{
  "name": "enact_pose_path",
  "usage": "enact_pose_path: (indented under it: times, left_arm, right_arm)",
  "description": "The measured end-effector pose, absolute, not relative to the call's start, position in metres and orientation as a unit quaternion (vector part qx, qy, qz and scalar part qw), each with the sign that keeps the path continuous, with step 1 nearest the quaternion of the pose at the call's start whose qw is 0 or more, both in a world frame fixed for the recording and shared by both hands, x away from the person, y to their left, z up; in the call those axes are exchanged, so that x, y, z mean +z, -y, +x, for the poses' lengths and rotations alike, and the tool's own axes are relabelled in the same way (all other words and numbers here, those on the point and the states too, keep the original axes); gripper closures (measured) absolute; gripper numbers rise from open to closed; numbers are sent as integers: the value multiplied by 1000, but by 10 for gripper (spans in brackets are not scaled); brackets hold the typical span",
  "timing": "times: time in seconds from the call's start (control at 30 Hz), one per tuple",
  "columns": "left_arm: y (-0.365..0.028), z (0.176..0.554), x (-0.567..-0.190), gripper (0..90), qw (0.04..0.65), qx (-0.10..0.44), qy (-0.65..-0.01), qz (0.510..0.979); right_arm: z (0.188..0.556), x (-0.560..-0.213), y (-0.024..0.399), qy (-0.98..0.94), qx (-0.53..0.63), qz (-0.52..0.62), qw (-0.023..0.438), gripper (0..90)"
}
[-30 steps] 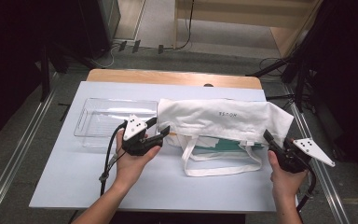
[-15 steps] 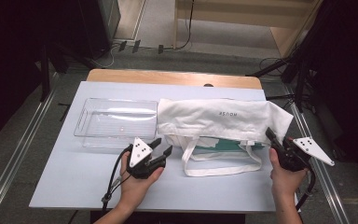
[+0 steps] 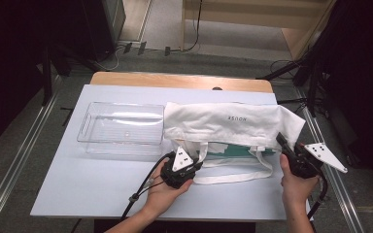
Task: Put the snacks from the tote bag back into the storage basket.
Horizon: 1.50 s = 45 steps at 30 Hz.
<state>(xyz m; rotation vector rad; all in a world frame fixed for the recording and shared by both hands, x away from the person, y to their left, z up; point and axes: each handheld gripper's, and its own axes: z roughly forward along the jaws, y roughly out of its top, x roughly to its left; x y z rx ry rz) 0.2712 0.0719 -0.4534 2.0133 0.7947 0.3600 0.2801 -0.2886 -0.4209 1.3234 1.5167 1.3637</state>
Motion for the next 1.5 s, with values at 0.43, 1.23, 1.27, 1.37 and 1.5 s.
enact_pose_path:
  times: [0.43, 1.23, 1.27, 1.37, 1.5]
  left_arm:
    - [-80, 288, -412, 876, 513, 158, -320, 781]
    - [-74, 282, -414, 873, 522, 143, -302, 784]
    - [-74, 282, -414, 873, 522, 143, -302, 784]
    - [-70, 281, -416, 869, 526, 135, -299, 785]
    - [-67, 279, -418, 834, 525, 128, -291, 790]
  right_arm:
    - [231, -427, 280, -586, 508, 529, 344, 280]
    - [239, -459, 221, -711, 449, 481, 248, 891]
    - [239, -459, 221, -711, 449, 481, 248, 891]
    - [242, -443, 205, -701, 489, 453, 254, 891]
    - [248, -428, 190, -694, 512, 436, 258, 891]
